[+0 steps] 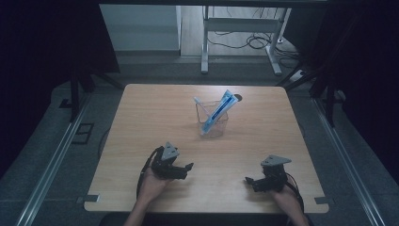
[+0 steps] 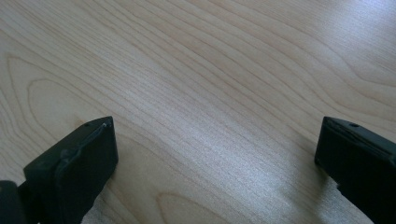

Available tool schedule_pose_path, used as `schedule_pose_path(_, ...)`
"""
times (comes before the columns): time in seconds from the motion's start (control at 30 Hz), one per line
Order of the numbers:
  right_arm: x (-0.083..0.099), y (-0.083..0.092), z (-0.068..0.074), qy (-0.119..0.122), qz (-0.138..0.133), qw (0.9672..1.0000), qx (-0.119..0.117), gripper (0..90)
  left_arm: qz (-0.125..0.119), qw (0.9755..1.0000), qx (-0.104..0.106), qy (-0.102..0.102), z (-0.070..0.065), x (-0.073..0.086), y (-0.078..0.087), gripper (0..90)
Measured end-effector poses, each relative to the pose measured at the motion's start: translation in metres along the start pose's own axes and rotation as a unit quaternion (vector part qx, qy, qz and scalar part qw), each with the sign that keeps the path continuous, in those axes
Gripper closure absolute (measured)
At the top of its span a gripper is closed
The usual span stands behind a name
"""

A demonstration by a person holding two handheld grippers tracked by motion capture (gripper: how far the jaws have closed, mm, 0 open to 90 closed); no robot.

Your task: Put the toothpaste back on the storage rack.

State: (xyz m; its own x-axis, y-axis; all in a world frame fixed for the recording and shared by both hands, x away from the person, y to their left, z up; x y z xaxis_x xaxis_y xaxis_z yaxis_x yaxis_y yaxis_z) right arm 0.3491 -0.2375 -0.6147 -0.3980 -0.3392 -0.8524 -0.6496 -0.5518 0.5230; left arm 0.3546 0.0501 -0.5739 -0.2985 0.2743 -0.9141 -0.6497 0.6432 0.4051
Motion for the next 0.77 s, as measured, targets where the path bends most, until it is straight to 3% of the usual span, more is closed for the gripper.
schedule_pose_path(0.3,0.000,0.000,0.000,-0.001,0.001,1.0000,0.001,0.0,0.031,0.9995,0.005,0.004,-0.006,0.023,-0.001,14.1)
schedule_pose_path(0.6,0.000,0.000,0.000,0.000,-0.001,1.0000,0.000,0.0,0.075,0.9972,0.009,0.000,-0.011,0.043,-0.006,13.6)
schedule_pose_path(0.77,0.000,0.000,0.000,0.000,0.000,1.0000,0.000,0.0,0.076,0.9971,0.007,0.001,-0.011,0.044,-0.005,13.1)
Point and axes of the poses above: each handheld gripper's, and its own axes: y roughly backward along the jaws, x roughly out of its underside, z roughly to its left, the point moved 10 cm from there along -y, roughly forward along the jaws, and after that the axes turned 14 degrees about -z, right-handed, at the moved point
